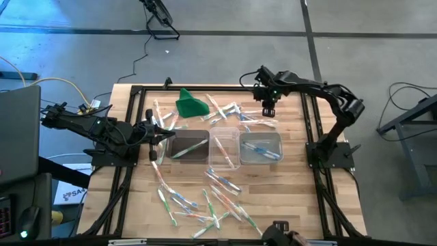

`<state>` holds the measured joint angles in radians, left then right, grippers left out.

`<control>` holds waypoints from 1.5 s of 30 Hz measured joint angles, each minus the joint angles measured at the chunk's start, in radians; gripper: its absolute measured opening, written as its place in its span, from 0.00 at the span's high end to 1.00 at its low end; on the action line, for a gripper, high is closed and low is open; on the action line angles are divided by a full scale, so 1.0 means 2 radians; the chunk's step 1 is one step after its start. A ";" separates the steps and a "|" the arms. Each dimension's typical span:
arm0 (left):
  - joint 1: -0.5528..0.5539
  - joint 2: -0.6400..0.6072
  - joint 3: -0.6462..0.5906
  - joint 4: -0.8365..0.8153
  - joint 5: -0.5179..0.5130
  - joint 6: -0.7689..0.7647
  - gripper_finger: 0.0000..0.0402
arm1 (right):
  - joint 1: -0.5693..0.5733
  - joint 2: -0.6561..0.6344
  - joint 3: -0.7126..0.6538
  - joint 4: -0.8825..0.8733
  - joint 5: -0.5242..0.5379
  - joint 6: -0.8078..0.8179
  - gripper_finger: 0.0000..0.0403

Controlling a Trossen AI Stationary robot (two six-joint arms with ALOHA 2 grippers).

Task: Pick & Place Toothbrushes
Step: Put the orange toothbrush into the transparent bin

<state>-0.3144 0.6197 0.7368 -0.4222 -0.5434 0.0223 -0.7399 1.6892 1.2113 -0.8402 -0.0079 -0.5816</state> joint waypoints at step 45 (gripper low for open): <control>0.000 0.000 0.000 0.000 0.000 0.000 1.00 | -0.007 0.114 0.000 0.037 -0.014 -0.025 0.69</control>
<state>-0.3144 0.6197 0.7368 -0.4219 -0.5434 0.0223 -0.7532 1.9181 1.2106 -0.7654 -0.0360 -0.6312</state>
